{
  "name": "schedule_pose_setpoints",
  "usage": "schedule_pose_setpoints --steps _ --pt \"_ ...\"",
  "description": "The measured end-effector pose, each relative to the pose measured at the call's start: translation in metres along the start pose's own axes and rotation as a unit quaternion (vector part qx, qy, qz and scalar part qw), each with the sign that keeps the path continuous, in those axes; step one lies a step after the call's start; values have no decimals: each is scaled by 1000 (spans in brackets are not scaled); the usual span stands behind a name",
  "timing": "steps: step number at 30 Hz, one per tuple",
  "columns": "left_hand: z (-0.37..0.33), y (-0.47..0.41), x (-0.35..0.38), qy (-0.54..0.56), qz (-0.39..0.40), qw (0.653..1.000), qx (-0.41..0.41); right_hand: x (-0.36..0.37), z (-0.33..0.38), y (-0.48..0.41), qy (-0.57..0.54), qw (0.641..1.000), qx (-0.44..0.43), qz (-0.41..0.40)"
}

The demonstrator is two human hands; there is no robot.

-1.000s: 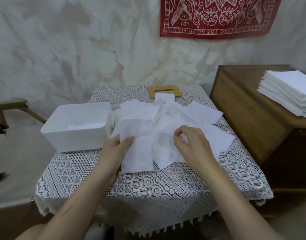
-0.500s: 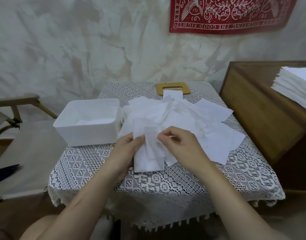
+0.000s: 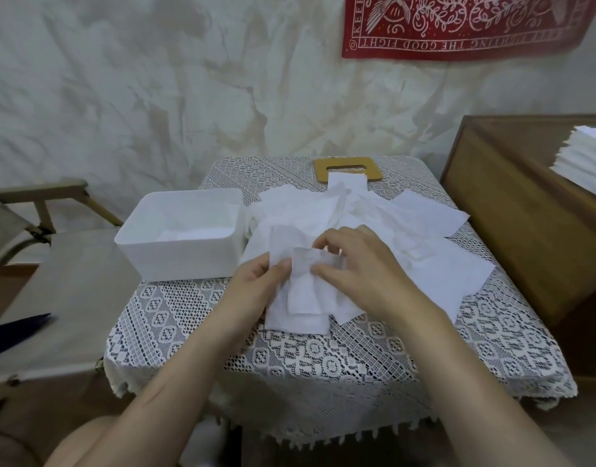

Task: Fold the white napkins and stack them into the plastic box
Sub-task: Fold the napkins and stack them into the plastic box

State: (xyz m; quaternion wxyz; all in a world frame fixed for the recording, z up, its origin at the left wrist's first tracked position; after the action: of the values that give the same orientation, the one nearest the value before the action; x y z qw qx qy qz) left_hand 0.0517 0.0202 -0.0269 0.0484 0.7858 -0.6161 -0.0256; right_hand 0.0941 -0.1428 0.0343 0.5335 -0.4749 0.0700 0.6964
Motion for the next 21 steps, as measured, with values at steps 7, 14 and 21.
schedule_pose_setpoints --steps 7,14,21 --pt "-3 -2 -3 65 -11 998 -17 -52 8 7 -114 990 42 -75" --pt "-4 6 16 168 17 984 -61 -12 -41 12 -342 897 268 -82" --pt "0 6 20 174 0 982 -72 -4 -50 24 -286 915 283 -21"
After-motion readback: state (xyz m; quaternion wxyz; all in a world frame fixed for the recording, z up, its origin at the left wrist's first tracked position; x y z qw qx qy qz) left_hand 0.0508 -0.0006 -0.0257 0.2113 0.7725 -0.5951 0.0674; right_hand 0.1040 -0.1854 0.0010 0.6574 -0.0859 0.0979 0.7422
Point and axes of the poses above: each hand's wrist, its own y-axis away from the middle knuckle, its own x-axis out of the palm, z = x × y, the point moved 7 cm from there along -y, towards the middle knuckle, and after that the axes turned 7 degrees about -z, right-handed, at the moved point
